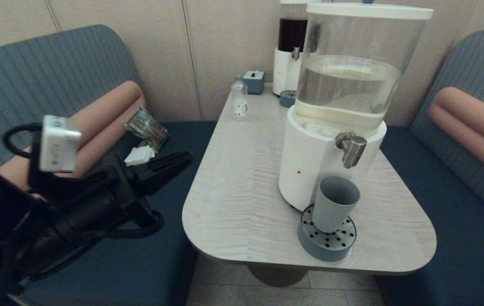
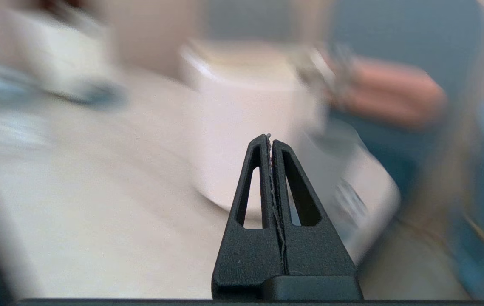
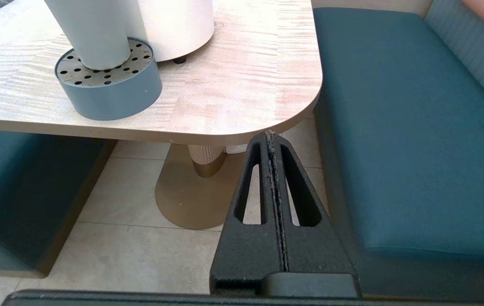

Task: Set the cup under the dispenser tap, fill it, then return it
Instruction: Turn on the faucet

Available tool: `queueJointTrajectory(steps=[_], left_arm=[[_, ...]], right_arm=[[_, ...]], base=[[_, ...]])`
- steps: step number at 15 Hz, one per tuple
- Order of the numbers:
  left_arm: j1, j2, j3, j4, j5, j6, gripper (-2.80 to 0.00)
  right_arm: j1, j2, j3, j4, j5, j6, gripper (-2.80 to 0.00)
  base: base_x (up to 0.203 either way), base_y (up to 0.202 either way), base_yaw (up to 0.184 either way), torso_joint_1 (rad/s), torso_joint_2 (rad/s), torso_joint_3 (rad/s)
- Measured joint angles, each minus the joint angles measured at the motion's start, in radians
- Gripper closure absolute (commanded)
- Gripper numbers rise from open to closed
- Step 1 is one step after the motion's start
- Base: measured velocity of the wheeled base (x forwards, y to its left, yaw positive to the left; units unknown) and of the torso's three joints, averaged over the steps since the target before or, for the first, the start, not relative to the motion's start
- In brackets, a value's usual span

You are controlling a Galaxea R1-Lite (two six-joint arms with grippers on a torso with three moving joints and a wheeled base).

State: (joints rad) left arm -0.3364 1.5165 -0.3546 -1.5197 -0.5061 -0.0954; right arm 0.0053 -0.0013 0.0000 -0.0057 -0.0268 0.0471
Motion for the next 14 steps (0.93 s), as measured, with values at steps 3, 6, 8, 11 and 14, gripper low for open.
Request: queueJointTrajectory(steps=[3,6,8,11,14], left_arm=[[0.142,-0.217,0.044,0.031,0.125,-0.041,0.00],[0.232,-0.429,0.055,0.136,0.158,-0.050,0.00],[0.252,-0.583,0.043,0.294,0.178,-0.049,0.00],[0.265,-0.821,-0.007,0.635,0.227,-0.026,0.00],[0.285,-1.029,-0.055,0.936,0.297,0.043,0.00]], right_arm=[[0.000,0.000,0.000,0.000,0.000,0.000,0.00],[0.000,0.000,0.000,0.000,0.000,0.000,0.00],[0.000,0.000,0.000,0.000,0.000,0.000,0.00],[0.000,0.000,0.000,0.000,0.000,0.000,0.00],[0.000,0.000,0.000,0.000,0.000,0.000,0.00]], base=[[0.000,0.000,0.000,0.000,0.00,0.000],[0.000,0.000,0.000,0.000,0.00,0.000],[0.000,0.000,0.000,0.000,0.00,0.000],[0.000,0.000,0.000,0.000,0.00,0.000],[0.000,0.000,0.000,0.000,0.00,0.000]])
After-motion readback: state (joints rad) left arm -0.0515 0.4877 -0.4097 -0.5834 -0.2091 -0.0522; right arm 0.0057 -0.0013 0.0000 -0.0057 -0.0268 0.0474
